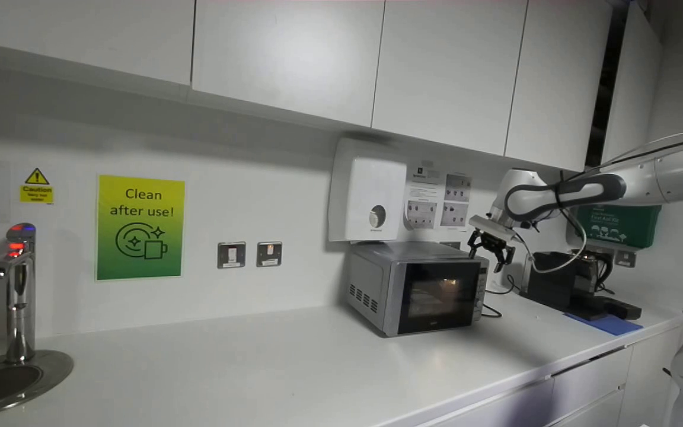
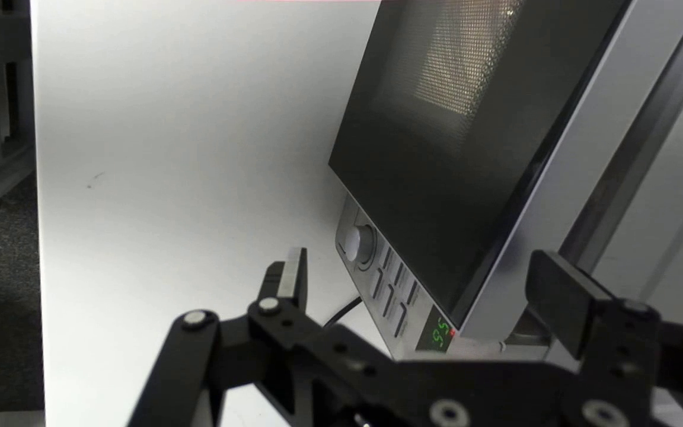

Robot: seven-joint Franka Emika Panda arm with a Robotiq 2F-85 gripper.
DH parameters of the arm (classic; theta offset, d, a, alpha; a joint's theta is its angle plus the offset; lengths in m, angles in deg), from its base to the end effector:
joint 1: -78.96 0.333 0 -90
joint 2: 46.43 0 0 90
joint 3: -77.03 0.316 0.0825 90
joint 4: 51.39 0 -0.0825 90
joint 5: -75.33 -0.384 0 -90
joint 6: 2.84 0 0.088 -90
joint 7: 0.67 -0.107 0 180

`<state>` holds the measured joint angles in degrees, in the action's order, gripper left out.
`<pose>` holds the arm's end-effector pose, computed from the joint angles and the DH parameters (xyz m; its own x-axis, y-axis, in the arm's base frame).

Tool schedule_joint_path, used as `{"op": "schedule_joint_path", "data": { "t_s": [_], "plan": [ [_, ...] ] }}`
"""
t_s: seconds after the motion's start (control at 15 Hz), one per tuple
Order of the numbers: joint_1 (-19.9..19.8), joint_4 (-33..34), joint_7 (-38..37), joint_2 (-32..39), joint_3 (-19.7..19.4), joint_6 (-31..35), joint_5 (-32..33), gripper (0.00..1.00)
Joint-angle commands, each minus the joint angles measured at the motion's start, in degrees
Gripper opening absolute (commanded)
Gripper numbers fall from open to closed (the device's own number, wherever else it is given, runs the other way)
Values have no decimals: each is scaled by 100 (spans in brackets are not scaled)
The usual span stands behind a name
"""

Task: Pull open the microwave door fully

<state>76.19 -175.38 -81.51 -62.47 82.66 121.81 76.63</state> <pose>0.4973 0.0278 0.5418 0.2046 -0.9744 0.0935 -0.9355 -0.2227 -0.2742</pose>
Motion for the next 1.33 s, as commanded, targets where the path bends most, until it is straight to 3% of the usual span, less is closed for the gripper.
{"op": "schedule_joint_path", "data": {
  "t_s": [0.0,0.6,1.27],
  "plan": [
    [-65,-93,-56,-58,-16,210,180,100],
    [-103,-304,-4,30,-37,1010,425,100],
    [-40,-372,81,64,-68,968,206,100]
  ]
}}
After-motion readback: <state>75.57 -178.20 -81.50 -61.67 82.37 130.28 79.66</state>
